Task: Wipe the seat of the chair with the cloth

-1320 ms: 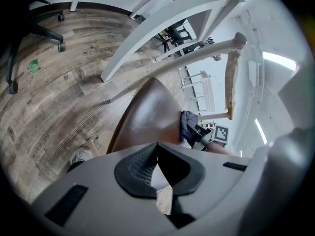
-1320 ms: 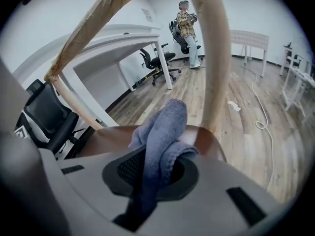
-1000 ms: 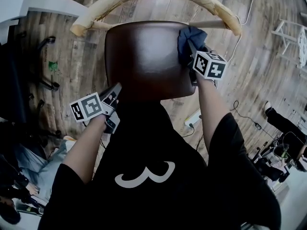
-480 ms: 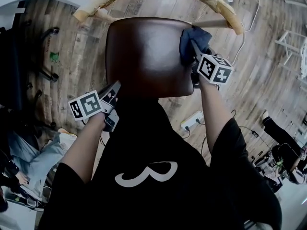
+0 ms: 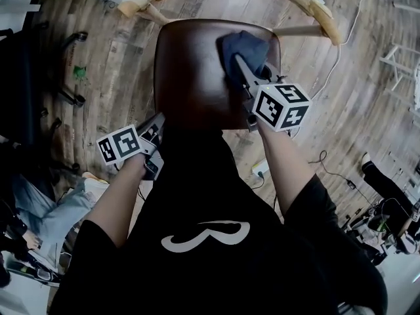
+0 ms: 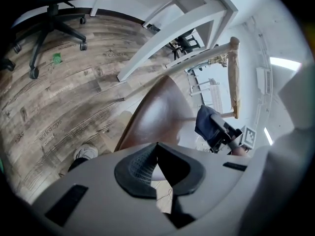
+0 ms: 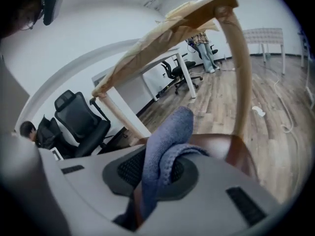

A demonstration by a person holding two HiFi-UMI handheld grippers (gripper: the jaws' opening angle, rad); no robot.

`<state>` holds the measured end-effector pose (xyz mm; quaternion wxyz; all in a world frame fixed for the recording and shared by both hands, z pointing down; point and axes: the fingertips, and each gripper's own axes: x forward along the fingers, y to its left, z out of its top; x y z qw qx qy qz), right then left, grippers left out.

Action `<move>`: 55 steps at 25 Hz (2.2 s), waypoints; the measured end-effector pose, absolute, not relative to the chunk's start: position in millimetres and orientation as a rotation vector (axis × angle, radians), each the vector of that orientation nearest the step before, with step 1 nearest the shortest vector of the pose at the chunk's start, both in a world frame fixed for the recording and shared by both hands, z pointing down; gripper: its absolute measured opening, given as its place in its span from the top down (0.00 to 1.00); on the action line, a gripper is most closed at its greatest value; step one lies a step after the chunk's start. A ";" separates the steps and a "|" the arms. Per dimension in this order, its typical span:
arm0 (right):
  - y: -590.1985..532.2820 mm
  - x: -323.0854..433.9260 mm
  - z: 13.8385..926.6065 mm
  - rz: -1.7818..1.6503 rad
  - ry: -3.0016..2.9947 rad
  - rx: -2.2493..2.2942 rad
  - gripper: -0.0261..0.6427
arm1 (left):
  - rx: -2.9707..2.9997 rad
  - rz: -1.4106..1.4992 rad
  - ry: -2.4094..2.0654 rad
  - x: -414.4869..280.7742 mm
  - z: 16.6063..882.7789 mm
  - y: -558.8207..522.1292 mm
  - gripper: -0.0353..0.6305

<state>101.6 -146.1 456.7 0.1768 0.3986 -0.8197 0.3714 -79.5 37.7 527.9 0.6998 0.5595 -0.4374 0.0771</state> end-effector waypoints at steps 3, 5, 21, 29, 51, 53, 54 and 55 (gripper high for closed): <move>-121.9 46.9 447.2 1.185 -2.390 1.017 0.89 | 1.263 0.204 -0.954 -91.5 530.7 40.8 0.92; -105.6 14.9 445.5 1.218 -2.410 0.950 0.89 | 1.271 0.221 -0.947 -103.2 532.7 41.9 0.92; -65.5 -109.6 520.6 1.035 -2.270 0.748 0.89 | 1.239 0.256 -0.945 -200.6 553.3 75.7 0.92; -63.6 -98.2 547.3 0.956 -2.179 0.756 0.89 | 1.231 0.249 -0.927 -204.0 559.9 78.9 0.92; -73.2 -29.5 550.3 0.938 -2.170 0.874 0.89 | 1.235 0.277 -0.924 -169.0 555.2 94.2 0.93; -74.9 -13.5 551.0 0.939 -2.163 0.894 0.89 | 1.229 0.274 -0.926 -160.5 553.7 96.9 0.92; -75.9 -4.9 551.4 0.940 -2.159 0.905 0.89 | 1.225 0.274 -0.927 -155.6 553.4 99.0 0.92; -77.0 4.0 551.8 0.942 -2.157 0.916 0.89 | 1.222 0.277 -0.926 -150.2 553.3 101.6 0.92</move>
